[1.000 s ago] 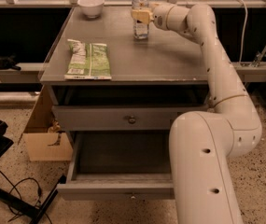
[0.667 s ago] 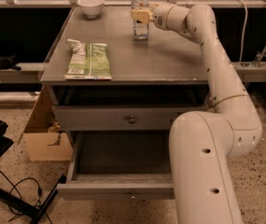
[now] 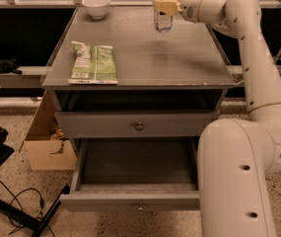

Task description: Place blue plastic bottle into middle drawer

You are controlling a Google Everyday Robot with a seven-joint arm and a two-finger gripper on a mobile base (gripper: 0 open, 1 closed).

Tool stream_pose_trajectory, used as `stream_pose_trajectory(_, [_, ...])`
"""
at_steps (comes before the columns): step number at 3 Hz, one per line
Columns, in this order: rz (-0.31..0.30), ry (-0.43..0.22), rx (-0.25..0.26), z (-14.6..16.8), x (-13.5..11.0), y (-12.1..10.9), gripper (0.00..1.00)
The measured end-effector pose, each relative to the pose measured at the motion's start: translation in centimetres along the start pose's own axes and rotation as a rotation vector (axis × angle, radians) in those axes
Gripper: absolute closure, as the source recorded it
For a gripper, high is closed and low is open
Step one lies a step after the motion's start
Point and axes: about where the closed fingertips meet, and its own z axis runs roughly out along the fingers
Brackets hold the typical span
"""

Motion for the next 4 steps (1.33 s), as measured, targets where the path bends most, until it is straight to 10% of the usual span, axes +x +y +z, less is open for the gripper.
stream_pose_trajectory(3, [-0.084,0.002,0.013,-20.4,-7.2,3.3,1.00])
stream_pose_trajectory(4, [-0.092,0.091,0.026,-25.9,-6.3,6.5,1.00])
